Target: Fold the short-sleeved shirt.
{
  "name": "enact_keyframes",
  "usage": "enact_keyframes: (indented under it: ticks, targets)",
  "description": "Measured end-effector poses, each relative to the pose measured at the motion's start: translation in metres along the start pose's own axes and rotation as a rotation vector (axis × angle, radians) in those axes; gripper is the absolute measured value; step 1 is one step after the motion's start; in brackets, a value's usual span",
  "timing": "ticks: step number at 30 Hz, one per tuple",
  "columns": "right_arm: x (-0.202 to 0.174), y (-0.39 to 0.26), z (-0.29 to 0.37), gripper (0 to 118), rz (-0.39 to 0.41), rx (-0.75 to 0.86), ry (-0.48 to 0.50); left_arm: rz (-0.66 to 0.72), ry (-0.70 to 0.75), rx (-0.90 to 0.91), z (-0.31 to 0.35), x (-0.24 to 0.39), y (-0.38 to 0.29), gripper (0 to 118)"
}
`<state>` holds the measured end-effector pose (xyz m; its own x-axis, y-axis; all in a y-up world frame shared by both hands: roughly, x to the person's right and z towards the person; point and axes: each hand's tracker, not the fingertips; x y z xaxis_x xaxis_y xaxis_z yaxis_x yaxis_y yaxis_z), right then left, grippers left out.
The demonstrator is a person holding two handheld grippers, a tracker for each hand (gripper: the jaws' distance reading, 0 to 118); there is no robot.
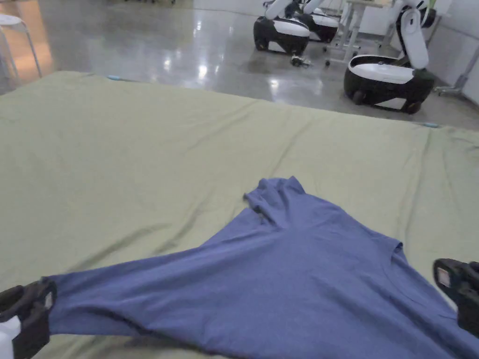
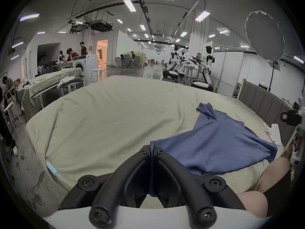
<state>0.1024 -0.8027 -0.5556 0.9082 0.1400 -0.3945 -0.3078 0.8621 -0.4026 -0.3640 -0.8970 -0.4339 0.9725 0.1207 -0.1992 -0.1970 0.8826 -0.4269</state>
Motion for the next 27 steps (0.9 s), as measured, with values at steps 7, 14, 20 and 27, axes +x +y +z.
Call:
enact_keyframes:
  ticks: [7,14,20,27]
  targets:
    - [0.025,0.056,-0.219,40,0.006,-0.182,0.070,-0.046,-0.012,-0.035,-0.019,-0.002,0.003,1]
    - [0.070,0.048,-0.376,93,-0.114,-0.345,-0.030,-0.023,-0.003,-0.080,-0.032,-0.013,0.000,1]
    - [0.084,0.014,-0.398,87,-0.228,-0.378,-0.037,-0.046,0.002,-0.097,-0.044,-0.013,0.003,1]
    - [0.067,0.027,-0.349,3,-0.161,-0.346,-0.072,-0.061,-0.018,-0.049,-0.029,-0.002,0.021,1]
